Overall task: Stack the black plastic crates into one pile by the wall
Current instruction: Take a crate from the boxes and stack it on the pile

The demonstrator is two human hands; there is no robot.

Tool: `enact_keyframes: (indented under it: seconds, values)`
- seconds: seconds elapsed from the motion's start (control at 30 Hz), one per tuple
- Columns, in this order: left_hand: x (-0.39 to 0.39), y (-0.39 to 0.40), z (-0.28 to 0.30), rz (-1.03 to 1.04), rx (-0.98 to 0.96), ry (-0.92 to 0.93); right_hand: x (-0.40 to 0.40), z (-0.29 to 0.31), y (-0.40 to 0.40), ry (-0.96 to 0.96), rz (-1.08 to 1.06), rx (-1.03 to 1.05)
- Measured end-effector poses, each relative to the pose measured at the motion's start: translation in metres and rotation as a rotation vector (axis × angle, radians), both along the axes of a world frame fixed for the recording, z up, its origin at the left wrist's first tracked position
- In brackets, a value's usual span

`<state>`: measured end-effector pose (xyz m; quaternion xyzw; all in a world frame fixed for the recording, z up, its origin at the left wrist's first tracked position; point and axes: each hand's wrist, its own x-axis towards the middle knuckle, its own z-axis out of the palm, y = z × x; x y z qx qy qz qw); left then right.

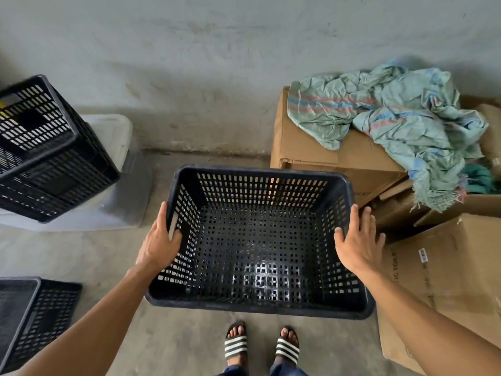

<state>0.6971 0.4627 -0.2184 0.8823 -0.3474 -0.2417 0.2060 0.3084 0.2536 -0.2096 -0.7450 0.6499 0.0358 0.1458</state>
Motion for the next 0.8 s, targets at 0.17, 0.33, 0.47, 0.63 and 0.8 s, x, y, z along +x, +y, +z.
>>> enact_keyframes:
  seconds: [0.17,0.33,0.47,0.63,0.8]
  values:
    - [0.030,-0.011,0.023,-0.006,-0.016,-0.052,0.023,0.040,-0.029,-0.159,0.016,-0.198]
    - [0.003,-0.005,0.030,-0.046,-0.108,-0.230,0.022,0.037,-0.020,-0.172,0.040,-0.317]
    - [-0.022,0.016,0.001,-0.079,0.066,-0.255,-0.008,-0.010,0.008,0.004,0.122,-0.095]
    - [-0.012,0.009,-0.002,-0.063,0.071,-0.215,-0.002,-0.008,0.001,0.054,0.124,-0.065]
    - [-0.009,0.010,0.010,-0.069,0.088,-0.120,0.012,0.002,0.005,0.078,0.185,-0.050]
